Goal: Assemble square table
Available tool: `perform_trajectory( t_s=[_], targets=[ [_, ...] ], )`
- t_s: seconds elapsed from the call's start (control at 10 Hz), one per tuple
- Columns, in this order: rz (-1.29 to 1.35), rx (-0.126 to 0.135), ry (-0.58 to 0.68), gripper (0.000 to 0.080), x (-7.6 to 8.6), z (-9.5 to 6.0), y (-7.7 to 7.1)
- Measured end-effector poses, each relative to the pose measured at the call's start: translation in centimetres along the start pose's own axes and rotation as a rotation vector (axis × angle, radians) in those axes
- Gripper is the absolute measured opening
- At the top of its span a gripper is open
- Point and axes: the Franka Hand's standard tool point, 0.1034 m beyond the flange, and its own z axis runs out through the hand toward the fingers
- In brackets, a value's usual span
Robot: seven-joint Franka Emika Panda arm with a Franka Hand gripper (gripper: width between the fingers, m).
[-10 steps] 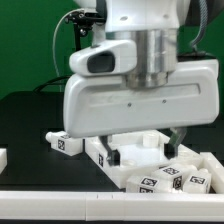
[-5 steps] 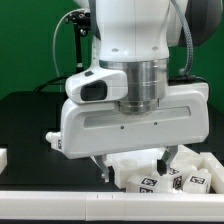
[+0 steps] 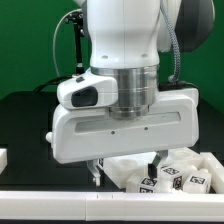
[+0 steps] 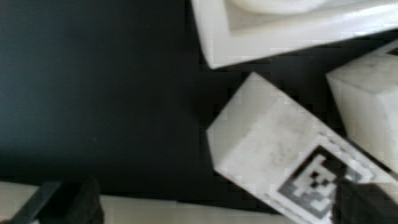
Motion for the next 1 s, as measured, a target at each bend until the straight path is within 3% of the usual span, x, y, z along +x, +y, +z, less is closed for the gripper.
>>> perform_trajectory(
  t_s=[0.4, 1.0],
  targets=[
    [-0.012, -0.002, 0.006, 0.0649, -0.2, 0.4, 1.0],
    [-0.089, -0.022, 0.009, 0.0649, -0.8, 0.1, 4.5]
  ],
)
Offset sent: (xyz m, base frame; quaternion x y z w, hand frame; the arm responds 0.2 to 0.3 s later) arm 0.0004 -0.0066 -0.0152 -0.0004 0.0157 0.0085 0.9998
